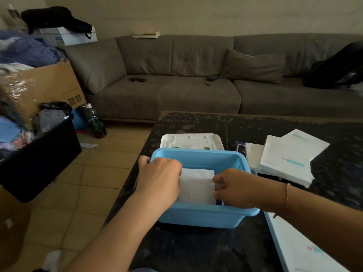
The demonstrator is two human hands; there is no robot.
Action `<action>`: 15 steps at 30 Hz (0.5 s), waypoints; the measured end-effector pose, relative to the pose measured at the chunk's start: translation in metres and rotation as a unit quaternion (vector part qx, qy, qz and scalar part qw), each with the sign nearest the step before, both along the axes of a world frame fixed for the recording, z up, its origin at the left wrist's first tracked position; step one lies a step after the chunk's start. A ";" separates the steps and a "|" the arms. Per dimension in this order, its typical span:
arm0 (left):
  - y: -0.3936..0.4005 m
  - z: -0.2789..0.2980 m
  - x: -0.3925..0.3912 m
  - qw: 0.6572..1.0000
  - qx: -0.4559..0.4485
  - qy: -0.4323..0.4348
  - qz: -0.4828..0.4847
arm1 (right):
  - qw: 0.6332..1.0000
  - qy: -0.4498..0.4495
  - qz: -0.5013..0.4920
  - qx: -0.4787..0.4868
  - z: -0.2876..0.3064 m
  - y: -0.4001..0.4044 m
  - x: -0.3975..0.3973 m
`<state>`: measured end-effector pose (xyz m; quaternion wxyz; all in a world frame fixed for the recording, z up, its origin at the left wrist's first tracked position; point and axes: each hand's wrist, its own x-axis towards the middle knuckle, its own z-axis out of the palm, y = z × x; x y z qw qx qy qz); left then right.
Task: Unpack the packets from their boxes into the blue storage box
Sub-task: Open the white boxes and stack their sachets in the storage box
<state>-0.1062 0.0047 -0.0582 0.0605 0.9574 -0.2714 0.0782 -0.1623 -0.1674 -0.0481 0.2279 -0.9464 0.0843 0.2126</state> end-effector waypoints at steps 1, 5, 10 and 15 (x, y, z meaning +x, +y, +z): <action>-0.003 -0.002 -0.005 0.997 -0.055 -0.034 -0.035 | 1.000 -0.014 -0.004 0.002 0.003 -0.003 -0.002; -0.024 -0.021 -0.046 0.919 -0.263 -0.159 -0.247 | 0.988 -0.096 -0.081 0.087 0.020 -0.028 -0.019; -0.070 -0.076 -0.109 0.861 -0.181 -0.137 -0.455 | 0.939 -0.194 -0.196 0.203 0.030 -0.067 -0.074; -0.101 -0.115 -0.140 0.886 -0.006 -0.074 -0.458 | 0.888 -0.299 -0.271 0.221 0.013 -0.104 -0.155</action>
